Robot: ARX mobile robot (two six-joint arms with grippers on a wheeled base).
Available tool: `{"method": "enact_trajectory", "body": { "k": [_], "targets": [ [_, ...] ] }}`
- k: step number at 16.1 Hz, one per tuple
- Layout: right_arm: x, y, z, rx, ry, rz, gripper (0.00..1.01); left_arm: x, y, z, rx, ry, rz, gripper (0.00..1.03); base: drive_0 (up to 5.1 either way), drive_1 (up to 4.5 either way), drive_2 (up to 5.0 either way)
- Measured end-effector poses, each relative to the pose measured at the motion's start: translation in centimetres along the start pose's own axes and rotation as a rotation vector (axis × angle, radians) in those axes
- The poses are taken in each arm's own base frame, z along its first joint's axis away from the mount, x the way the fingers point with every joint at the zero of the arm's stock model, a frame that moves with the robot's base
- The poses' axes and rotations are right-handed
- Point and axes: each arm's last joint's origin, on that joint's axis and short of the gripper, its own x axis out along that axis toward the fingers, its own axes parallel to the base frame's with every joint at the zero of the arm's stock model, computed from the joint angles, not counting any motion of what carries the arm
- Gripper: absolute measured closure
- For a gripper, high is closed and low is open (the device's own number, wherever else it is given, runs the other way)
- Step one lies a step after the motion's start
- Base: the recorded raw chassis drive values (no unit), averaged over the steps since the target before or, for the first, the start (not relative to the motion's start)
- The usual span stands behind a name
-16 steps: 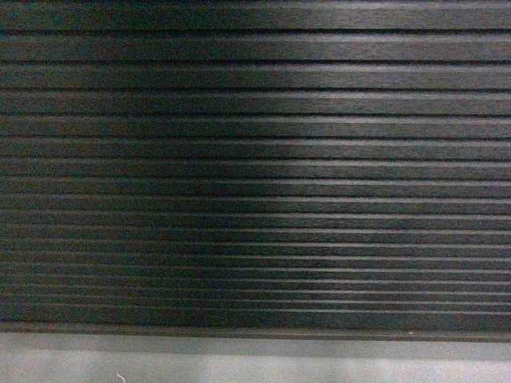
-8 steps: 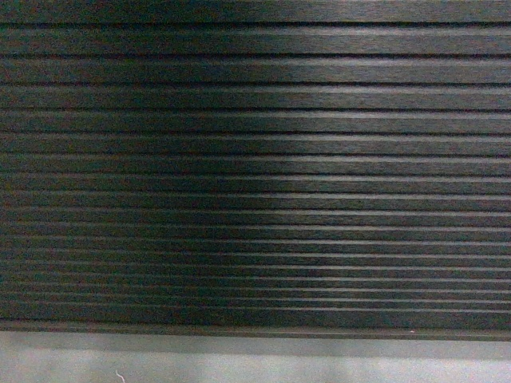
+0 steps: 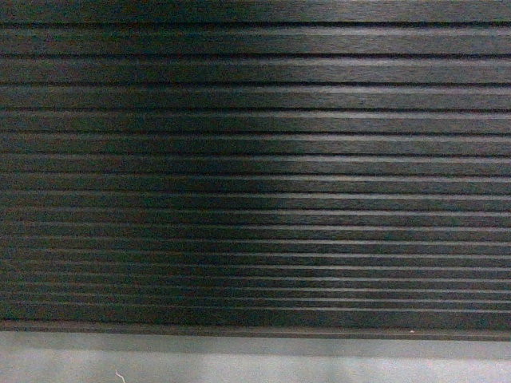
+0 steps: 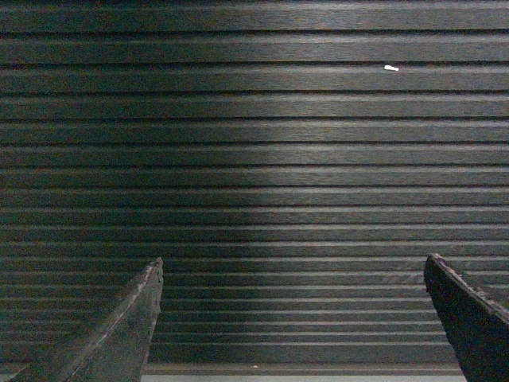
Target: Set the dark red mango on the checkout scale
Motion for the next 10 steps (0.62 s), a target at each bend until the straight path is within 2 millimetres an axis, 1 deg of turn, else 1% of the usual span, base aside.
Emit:
{"method": "enact_trajectory", "body": {
  "k": [10],
  "targets": [
    [0.0, 0.0, 0.0, 0.0, 0.0, 0.0, 0.03, 0.0, 0.0, 0.0, 0.0, 0.0, 0.0, 0.05, 0.0, 0.0, 0.0]
  ]
}}
